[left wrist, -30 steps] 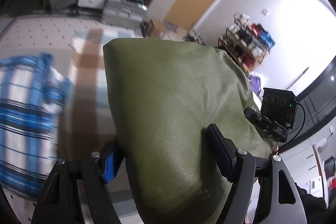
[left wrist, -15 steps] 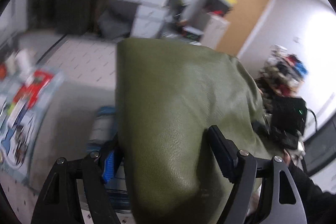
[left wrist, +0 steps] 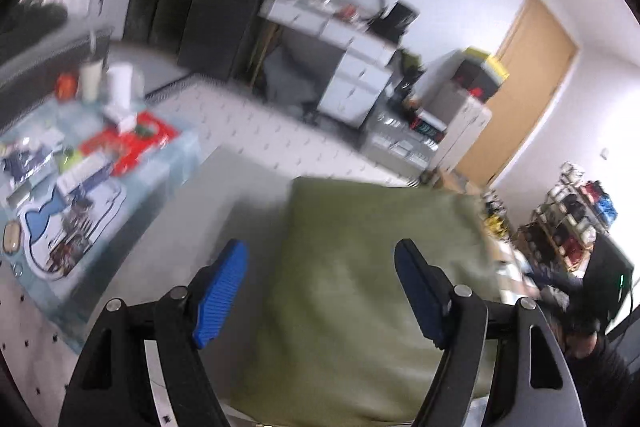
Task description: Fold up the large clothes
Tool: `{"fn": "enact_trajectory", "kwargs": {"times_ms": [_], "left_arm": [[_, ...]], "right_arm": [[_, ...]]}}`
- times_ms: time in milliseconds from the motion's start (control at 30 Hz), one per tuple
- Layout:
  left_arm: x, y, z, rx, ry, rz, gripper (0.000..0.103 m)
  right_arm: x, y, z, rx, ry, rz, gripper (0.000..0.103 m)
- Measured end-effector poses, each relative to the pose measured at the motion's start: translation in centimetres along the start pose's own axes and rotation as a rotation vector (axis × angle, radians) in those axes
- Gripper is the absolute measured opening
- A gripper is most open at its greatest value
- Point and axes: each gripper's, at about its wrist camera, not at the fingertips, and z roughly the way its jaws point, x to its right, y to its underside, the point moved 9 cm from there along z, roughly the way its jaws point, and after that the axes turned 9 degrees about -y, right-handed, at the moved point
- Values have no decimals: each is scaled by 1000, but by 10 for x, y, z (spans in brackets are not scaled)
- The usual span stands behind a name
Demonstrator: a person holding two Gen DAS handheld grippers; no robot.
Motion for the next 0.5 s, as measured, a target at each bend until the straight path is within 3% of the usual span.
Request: {"fn": "enact_trajectory", "kwargs": {"times_ms": [67,200,267,300,333,367,500], "left_arm": [[28,8,2,-32,51,56,73],[86,50,24,-117,88,216,73],[104,78,42,-182,114,252,73],[106,88,53,-209,79,258,71],[103,93,60,-199,47,249,69],[103,96,62,-188,68,234,69],[97,100,65,-193,110,179,67]], "right_arm": [[-5,-37,5,55,-9,-28,51],[-10,-87,69,-39,41,-104,41],[-4,-79,104,-153,105,-126,37],[8,-62,124,-251,124,-100,31],[24,-33,142,-365,136,-57,27],[29,-19,150,-398,122,-27,27],[48,10,141,-282,45,102,27]]}}
